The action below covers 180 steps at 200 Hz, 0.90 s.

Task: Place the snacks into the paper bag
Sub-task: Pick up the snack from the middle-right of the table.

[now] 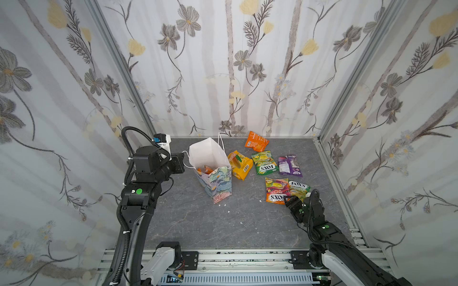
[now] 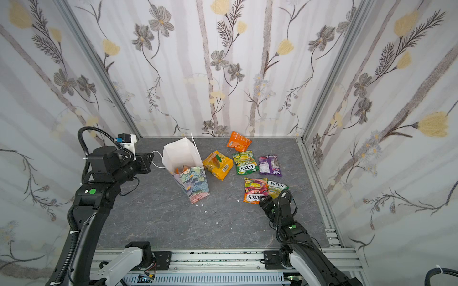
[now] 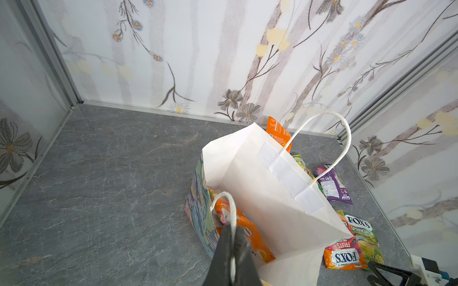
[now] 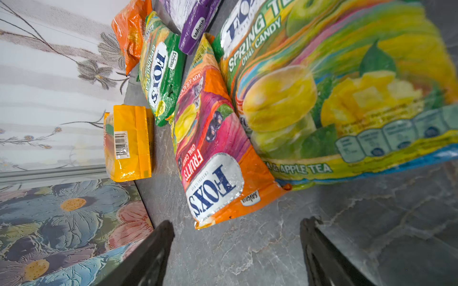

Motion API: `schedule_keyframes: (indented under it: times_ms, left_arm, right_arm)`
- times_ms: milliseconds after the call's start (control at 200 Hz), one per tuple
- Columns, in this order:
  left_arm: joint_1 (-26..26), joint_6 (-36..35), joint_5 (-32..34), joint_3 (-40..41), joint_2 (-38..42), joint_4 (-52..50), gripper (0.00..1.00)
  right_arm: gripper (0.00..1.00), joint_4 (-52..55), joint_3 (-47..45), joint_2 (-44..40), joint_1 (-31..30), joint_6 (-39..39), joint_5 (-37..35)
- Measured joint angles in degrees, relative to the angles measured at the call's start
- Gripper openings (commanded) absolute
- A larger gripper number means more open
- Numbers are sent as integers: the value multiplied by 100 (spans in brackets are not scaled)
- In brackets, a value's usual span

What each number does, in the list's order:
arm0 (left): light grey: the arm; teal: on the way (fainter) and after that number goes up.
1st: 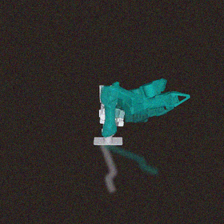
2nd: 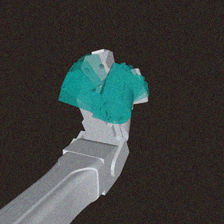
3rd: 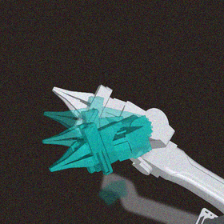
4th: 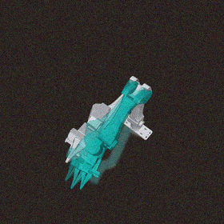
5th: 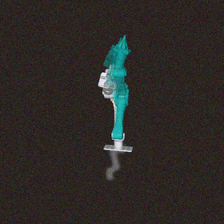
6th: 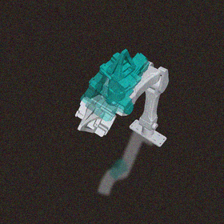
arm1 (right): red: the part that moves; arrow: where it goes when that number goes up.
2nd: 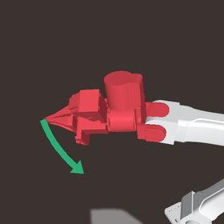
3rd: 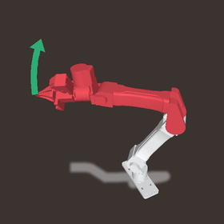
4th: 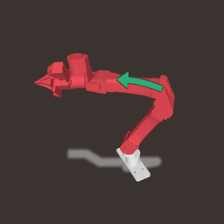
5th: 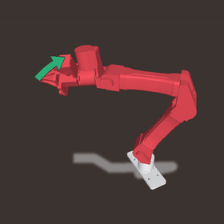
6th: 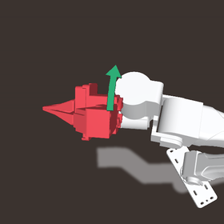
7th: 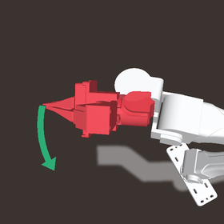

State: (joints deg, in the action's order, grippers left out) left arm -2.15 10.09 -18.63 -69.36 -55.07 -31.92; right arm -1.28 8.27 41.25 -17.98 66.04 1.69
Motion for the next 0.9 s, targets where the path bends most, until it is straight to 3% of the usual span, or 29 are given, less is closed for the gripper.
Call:
schedule_keyframes:
  times_ms: [554, 899]
  left_arm:
    - [0, -68, 0, 7, -68, 2, 0]
    - [0, -68, -4, 7, -90, 37, 0]
  right_arm:
    - [83, -669, -348, 225, 4, 107, 79]
    - [77, -1276, -409, 693, 4, 142, 72]
